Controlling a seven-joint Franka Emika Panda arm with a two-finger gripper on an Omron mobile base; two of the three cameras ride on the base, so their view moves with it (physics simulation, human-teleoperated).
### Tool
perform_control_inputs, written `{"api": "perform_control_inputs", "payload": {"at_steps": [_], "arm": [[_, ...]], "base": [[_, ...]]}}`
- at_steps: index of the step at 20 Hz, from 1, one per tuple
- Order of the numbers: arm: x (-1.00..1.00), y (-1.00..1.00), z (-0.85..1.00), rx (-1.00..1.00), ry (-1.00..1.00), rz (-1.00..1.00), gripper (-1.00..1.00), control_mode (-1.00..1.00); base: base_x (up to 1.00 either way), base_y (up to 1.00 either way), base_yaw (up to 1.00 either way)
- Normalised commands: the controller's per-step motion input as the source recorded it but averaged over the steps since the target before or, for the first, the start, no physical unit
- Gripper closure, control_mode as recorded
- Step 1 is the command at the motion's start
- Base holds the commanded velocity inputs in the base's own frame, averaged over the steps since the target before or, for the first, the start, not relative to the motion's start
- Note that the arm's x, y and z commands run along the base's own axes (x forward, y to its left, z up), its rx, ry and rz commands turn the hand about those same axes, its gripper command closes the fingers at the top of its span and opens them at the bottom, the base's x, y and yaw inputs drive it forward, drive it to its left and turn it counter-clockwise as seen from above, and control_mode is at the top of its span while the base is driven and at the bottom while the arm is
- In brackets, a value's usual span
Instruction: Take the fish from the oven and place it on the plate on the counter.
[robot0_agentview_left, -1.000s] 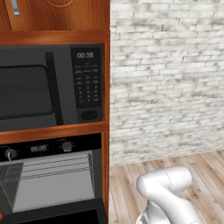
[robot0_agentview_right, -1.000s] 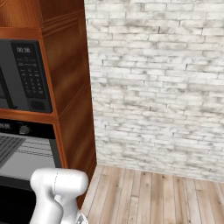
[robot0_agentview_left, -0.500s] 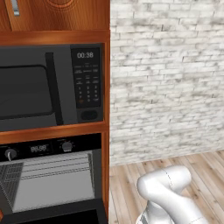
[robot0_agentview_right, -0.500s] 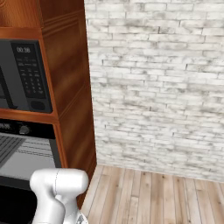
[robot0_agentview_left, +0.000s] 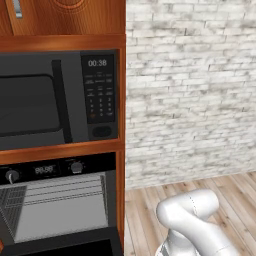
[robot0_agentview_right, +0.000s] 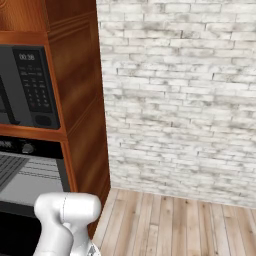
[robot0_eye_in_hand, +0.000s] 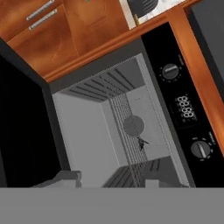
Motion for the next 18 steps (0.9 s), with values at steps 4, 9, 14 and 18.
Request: {"api": "perform_control_inputs", "payload": {"at_steps": [4, 9, 14, 18], "arm": [[0.63, 0.0, 0.0, 0.0, 0.02, -0.01, -1.0, -1.0], [0.76, 0.0, 0.0, 0.0, 0.03, 0.0, -1.0, -1.0], [0.35, -0.13, 0.17, 0.04, -0.1, -0.04, -1.0, -1.0], [0.15, -0.18, 0.44, 0.12, -0.2, -0.02, -1.0, -1.0]], "base": [[0.0, 0.0, 0.0], [0.0, 0.0, 0.0], [0.0, 0.0, 0.0], [0.0, 0.0, 0.0]]}}
